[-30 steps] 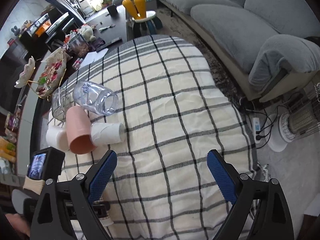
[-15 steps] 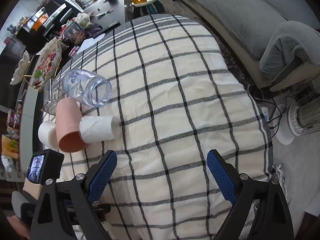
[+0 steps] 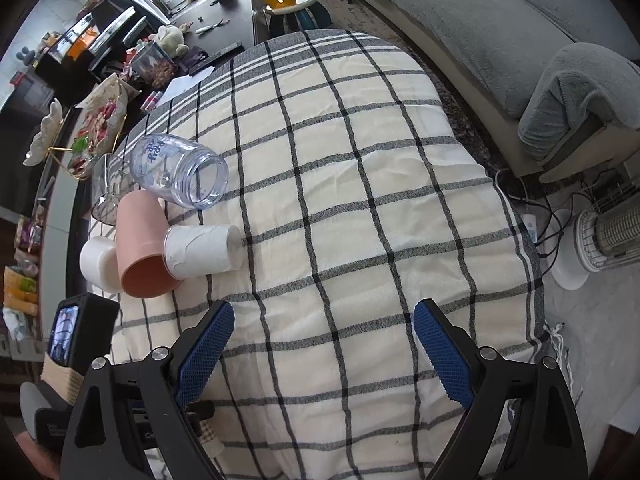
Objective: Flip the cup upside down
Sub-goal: 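Turn the cup rim-down with the left gripper and lower it to the table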
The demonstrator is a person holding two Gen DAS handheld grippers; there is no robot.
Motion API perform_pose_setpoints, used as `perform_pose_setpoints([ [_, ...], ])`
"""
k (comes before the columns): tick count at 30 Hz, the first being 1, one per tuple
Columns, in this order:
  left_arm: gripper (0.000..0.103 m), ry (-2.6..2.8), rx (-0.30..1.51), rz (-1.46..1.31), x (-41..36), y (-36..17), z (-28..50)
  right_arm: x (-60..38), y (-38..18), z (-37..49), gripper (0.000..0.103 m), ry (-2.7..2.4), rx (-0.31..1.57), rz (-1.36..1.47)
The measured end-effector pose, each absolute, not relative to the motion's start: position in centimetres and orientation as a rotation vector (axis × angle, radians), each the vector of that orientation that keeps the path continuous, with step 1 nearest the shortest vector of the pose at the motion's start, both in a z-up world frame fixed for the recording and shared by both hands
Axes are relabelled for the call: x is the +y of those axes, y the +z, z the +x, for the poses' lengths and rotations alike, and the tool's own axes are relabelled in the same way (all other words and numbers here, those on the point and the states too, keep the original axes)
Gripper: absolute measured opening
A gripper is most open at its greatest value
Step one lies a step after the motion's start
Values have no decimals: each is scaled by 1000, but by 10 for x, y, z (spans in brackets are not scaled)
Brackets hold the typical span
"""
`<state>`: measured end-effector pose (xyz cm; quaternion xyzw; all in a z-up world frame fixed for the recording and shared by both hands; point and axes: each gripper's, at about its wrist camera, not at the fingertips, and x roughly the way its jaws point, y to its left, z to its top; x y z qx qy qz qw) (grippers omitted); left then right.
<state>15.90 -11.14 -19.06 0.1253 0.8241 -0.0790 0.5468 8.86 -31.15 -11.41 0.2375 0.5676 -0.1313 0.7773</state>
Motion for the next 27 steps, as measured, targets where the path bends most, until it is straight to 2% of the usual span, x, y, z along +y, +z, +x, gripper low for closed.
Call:
perform_pose_setpoints([
  [7, 60, -218, 1624, 325, -111, -128, 146, -309, -97, 73, 92, -299, 1171, 496],
  [14, 60, -262, 1327, 216, -93, -87, 120, -298, -93, 52, 92, -300, 1075, 478],
  [20, 60, -276, 1041, 236, -82, -87, 101, -280, -105, 34, 92, -299, 1027, 426],
  [27, 60, -250, 825, 194, -61, -111, 96, -263, -128, 22, 92, -294, 1043, 391],
])
